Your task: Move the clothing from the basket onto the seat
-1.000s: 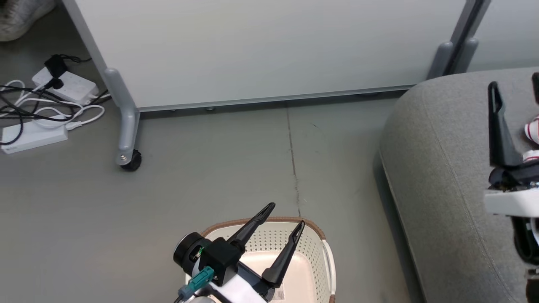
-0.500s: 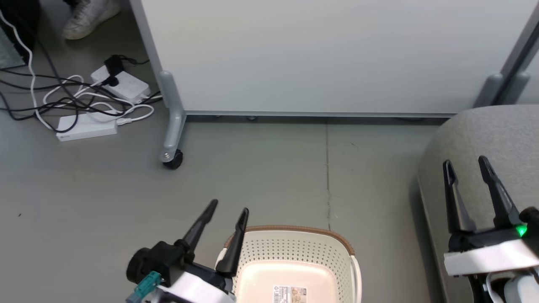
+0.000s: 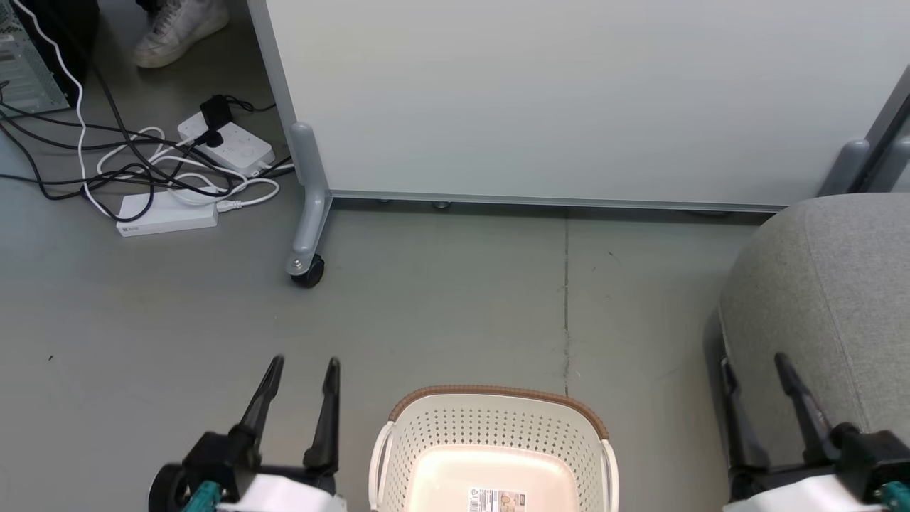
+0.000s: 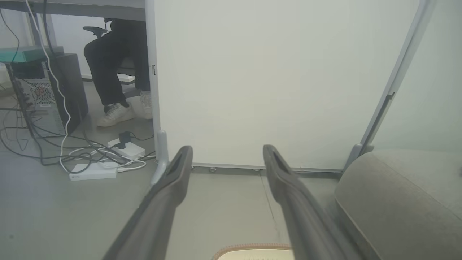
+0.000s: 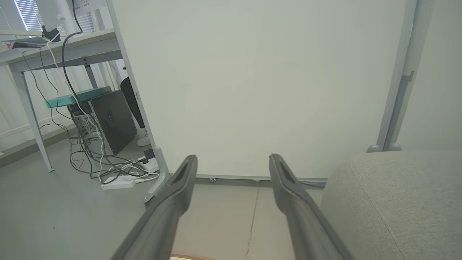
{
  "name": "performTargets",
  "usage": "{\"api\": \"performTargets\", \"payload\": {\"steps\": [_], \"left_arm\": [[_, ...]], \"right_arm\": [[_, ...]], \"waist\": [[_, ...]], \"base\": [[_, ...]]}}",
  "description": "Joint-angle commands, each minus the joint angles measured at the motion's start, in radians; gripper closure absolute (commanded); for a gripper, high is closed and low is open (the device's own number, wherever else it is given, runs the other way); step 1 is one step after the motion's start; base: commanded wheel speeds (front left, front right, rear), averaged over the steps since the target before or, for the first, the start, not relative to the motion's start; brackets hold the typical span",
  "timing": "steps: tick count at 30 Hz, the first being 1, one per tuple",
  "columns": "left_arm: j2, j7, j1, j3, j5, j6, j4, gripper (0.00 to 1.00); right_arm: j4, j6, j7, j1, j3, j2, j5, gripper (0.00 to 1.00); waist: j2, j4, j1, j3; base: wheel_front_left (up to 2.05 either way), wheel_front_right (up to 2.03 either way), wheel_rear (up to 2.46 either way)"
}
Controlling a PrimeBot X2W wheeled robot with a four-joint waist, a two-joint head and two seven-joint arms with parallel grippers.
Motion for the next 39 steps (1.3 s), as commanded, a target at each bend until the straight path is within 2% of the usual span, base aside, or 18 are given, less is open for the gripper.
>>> {"api": "performTargets", "payload": {"steps": [1, 2, 4, 8, 30, 39], "left_arm": [[0.003, 0.0, 0.019, 0.012, 0.033, 0.037, 0.025, 0.0], [0.004, 0.0, 0.021, 0.021, 0.034, 0.065, 0.042, 0.0], [0.002, 0.0, 0.018, 0.023, 0.042, 0.093, 0.058, 0.0], [0.004, 0.0, 0.015, 0.016, 0.05, 0.106, 0.064, 0.0], [0.003, 0.0, 0.018, -0.003, 0.011, 0.096, 0.053, 0.0], [0.003, 0.0, 0.002, -0.009, -0.021, 0.054, 0.108, 0.0]], "right_arm": [[0.014, 0.0, -0.005, 0.018, 0.011, 0.003, -0.015, 0.0], [0.024, 0.0, -0.005, 0.018, 0.022, 0.005, -0.028, 0.0], [0.033, 0.0, -0.005, 0.014, 0.022, 0.004, -0.041, 0.0], [0.046, 0.0, -0.005, 0.009, 0.014, 0.007, -0.038, 0.0], [0.058, 0.0, -0.005, -0.006, 0.013, 0.008, -0.023, 0.0], [0.053, 0.0, -0.005, -0.014, 0.003, 0.008, -0.033, 0.0]], "waist": [[-0.0001, -0.004, 0.0, -0.003], [-0.0001, -0.007, 0.0, -0.004], [-0.0001, -0.011, 0.0, -0.006], [-0.0001, -0.015, 0.0, -0.007], [-0.0001, -0.016, 0.0, -0.012], [-0.0001, -0.023, 0.0, -0.007]], "base": [[0.0, 0.0, 0.0], [0.0, 0.0, 0.0], [0.0, 0.0, 0.0], [0.0, 0.0, 0.0], [0.0, 0.0, 0.0], [0.0, 0.0, 0.0]]}}
